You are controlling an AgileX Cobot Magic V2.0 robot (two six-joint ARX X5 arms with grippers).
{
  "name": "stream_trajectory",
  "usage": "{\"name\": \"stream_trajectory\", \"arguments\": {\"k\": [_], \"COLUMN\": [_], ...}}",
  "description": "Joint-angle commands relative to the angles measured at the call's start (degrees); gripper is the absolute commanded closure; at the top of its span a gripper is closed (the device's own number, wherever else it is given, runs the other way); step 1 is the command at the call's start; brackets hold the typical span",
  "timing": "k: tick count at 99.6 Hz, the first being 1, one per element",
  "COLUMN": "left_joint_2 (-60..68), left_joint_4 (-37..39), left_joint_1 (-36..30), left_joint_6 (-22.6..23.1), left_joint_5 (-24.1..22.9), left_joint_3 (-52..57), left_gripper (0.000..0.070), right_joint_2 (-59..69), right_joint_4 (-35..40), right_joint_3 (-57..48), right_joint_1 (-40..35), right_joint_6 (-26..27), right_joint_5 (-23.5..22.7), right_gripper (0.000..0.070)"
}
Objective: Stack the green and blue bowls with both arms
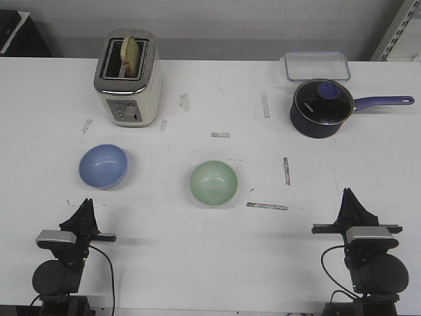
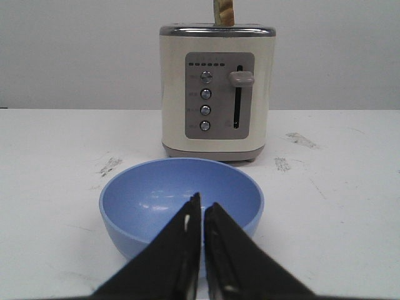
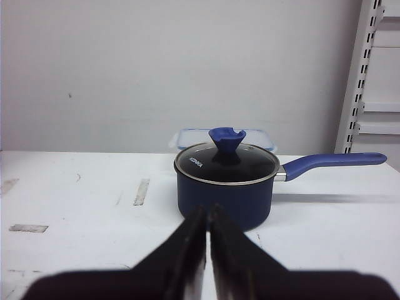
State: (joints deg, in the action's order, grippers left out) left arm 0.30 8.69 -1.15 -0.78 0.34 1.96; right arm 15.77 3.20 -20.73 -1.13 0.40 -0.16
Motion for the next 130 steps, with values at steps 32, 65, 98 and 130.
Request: {"name": "stream_trajectory", "arguments": {"k": [32,65,98,130], "left_joint_2": [1.53,11.1,31.34,44.78], "left_joint_4": [-4.46,-15.15,-26.53,-36.89], "left_joint_1": [0.11,0.11,0.11,0.13], "left_joint_6": [-3.17,-2.69,-2.71,-5.38], "left_joint_5": [0.22,0.04,0.07,0.07], "left_joint_3": [5.46,19.67,32.61,42.27], "left_gripper": [0.0698,0.0698,0.0698,0.0699], "right_joint_2": [-0.04,-0.04,-0.04,-0.04], "right_joint_4": [-0.59,-0.59,-0.59,-0.59], "right_joint_3": [0.02,0.02,0.02,0.02], "right_joint_1": [-0.04,-0.04,-0.04,-0.04], "right_joint_6": [-0.22,-0.22,-0.22,-0.22], "right_joint_5": [0.15,0.15,0.15,0.15], "right_gripper": [0.0699,0.0699,0.0699,0.0699]}}
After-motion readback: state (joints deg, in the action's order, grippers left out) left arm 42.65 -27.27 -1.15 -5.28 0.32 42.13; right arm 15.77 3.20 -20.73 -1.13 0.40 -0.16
